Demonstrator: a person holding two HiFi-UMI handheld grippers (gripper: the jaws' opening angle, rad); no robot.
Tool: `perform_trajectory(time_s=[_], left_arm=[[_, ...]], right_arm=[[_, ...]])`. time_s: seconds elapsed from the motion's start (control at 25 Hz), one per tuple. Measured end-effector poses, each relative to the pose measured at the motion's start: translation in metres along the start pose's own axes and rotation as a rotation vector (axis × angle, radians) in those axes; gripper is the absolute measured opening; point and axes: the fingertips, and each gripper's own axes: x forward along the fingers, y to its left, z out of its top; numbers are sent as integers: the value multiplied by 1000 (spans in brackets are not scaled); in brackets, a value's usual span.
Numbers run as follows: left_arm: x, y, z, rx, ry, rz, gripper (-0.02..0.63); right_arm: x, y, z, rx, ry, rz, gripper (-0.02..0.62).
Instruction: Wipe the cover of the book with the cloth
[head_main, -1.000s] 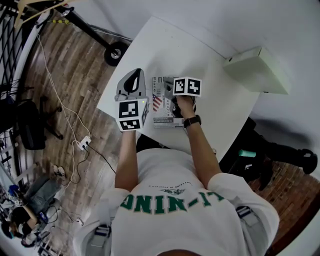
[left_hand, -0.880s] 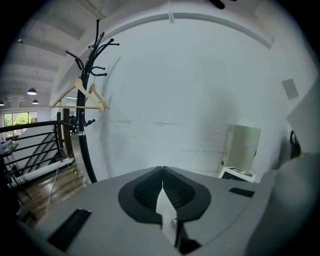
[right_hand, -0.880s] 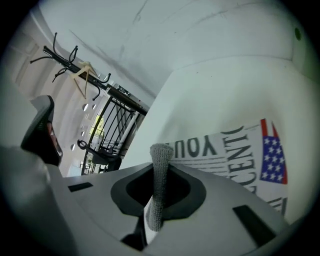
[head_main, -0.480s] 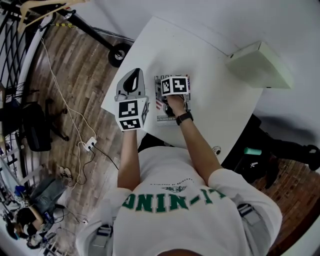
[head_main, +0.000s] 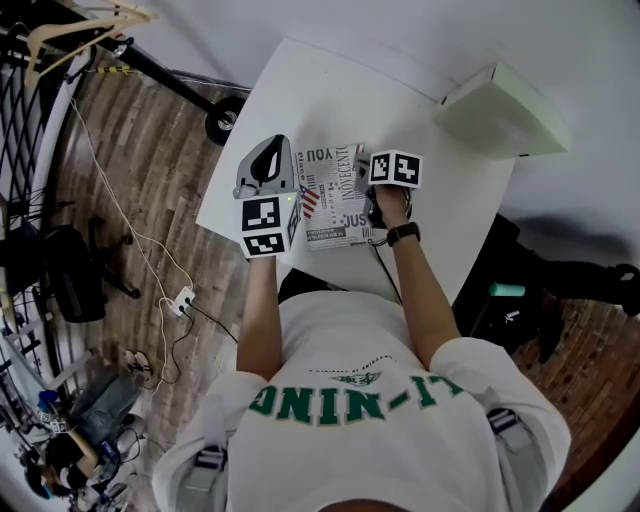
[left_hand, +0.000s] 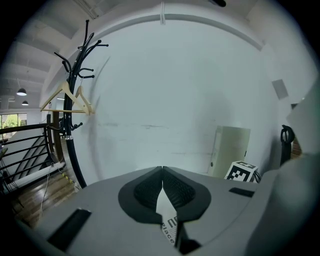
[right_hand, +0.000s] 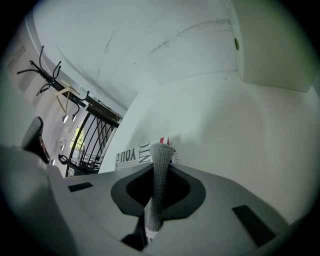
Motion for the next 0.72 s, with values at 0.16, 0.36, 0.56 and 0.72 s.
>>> perform_trajectory(time_s=[0.16,0.36,0.56,0.72], left_arm=[[-7,1,1,-1,-4,9,15],[-21,13,0,-20,-32,33,15],[-32,26,2,-36,-56,61,15],[-39,33,1,-32,-51,76,15]], right_arm=[[-2,0,-1,-23,-6,-39,32],[11,73,-15,-19,9,162,32],[44,133,-51,-152,114,224,33],[59,137,-72,-198,155,197,33]])
